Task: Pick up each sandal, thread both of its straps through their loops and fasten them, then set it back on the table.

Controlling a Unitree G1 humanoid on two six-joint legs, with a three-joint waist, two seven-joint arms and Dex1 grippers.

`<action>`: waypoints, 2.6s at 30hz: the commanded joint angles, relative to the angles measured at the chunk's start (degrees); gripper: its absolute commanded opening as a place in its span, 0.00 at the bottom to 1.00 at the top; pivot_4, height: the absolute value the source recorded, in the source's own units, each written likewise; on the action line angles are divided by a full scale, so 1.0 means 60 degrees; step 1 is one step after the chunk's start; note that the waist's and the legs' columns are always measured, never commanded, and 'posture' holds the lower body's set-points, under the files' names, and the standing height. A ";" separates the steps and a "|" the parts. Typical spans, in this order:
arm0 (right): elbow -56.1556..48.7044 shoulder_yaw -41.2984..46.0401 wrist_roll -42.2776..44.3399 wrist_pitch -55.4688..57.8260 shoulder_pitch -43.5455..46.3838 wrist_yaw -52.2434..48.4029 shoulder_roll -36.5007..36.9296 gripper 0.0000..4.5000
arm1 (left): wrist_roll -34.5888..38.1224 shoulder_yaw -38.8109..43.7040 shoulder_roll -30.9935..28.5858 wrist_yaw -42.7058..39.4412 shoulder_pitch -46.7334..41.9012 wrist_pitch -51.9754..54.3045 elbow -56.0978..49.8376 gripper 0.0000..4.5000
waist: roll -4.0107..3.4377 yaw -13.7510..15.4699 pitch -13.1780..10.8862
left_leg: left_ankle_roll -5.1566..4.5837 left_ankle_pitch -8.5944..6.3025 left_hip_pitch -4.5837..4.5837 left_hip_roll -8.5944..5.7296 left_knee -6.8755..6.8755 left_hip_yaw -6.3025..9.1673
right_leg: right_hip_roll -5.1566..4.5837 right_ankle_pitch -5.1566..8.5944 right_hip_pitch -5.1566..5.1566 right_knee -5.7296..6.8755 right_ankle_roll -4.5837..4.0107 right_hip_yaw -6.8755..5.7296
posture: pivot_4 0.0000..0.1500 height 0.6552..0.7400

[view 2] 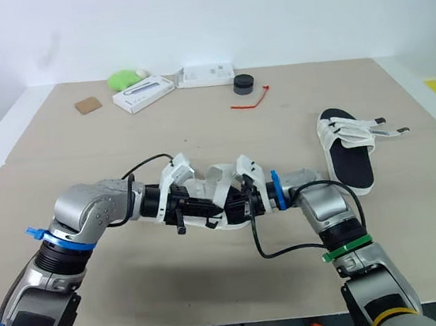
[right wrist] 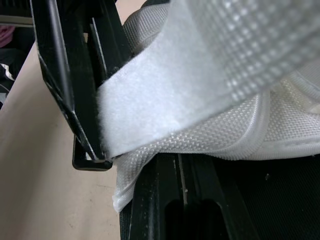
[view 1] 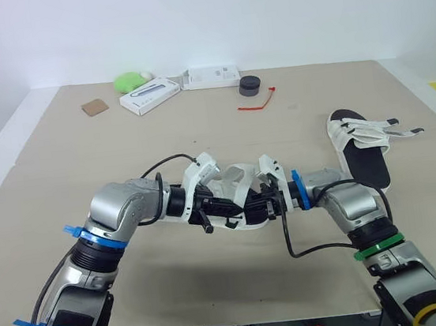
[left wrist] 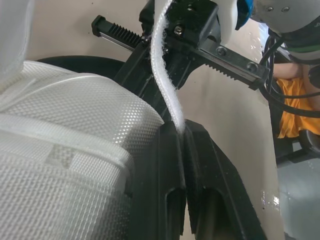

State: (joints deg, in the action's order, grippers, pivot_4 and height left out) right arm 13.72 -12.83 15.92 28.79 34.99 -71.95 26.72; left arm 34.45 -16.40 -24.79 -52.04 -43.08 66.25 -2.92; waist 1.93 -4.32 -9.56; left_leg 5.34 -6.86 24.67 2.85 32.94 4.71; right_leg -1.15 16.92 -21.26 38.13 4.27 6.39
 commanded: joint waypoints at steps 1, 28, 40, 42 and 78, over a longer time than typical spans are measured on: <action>0.0140 -0.0190 -0.0128 0.0100 -0.0094 0.0059 0.0022 0.00 | -0.0338 -0.0199 -0.0412 0.0048 0.0051 0.0074 0.0155 0.04 | 0.0000 -0.0007 0.0000 | 0.0000 0.0000 0.0000 0.0000 0.0000 0.0000 | 0.0001 -0.0001 0.0000 0.0000 0.0000 0.0000 | 1.00 1.00; 0.0200 -0.0227 -0.0134 0.0049 -0.0032 -0.0003 0.0048 0.00 | 0.0425 0.0694 -0.0319 -0.0431 -0.0283 0.0365 0.0094 0.66 | -0.0003 -0.0003 -0.0003 | -0.0005 0.0004 -0.0005 0.0003 -0.0026 -0.0001 | 0.0001 0.0004 -0.0003 0.0000 -0.0008 0.0000 | 1.00 1.00; 0.0176 -0.0232 -0.0128 0.0064 -0.0059 0.0021 0.0041 0.00 | 0.0985 0.2591 0.1224 0.1320 -0.1466 0.2063 0.2104 0.66 | -0.0012 -0.0030 -0.0015 | -0.0007 0.0005 0.0007 -0.0002 -0.0048 0.0004 | 0.0007 -0.0013 -0.0018 0.0000 0.0034 -0.0001 | 1.00 1.00; 0.0163 -0.0227 -0.0131 0.0070 -0.0074 0.0022 0.0043 0.00 | 0.1025 0.2537 0.1202 0.1294 -0.1425 0.2127 0.2045 0.66 | -0.0012 -0.0031 -0.0015 | -0.0005 0.0004 0.0007 -0.0002 -0.0052 0.0006 | 0.0008 -0.0012 -0.0018 0.0000 0.0034 -0.0001 | 1.00 1.00; 0.0201 -0.0230 -0.0089 0.0123 -0.0006 -0.0007 0.0027 0.00 | 0.1369 0.1358 -0.0456 -0.0214 -0.0530 0.1295 -0.0267 0.95 | -0.0021 -0.0016 -0.0022 | -0.0001 0.0002 0.0001 0.0002 -0.0047 0.0004 | 0.0007 -0.0011 -0.0014 0.0001 0.0032 -0.0001 | 1.00 1.00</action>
State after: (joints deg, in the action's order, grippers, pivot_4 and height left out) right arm 13.75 -13.26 16.19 28.85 35.63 -72.23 26.56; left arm 41.78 -10.89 -25.67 -53.46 -45.07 72.73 -4.99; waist 1.80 -4.41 -9.70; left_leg 5.34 -6.85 24.68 2.86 32.66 4.73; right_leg -1.11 16.85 -21.35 38.14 4.46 6.38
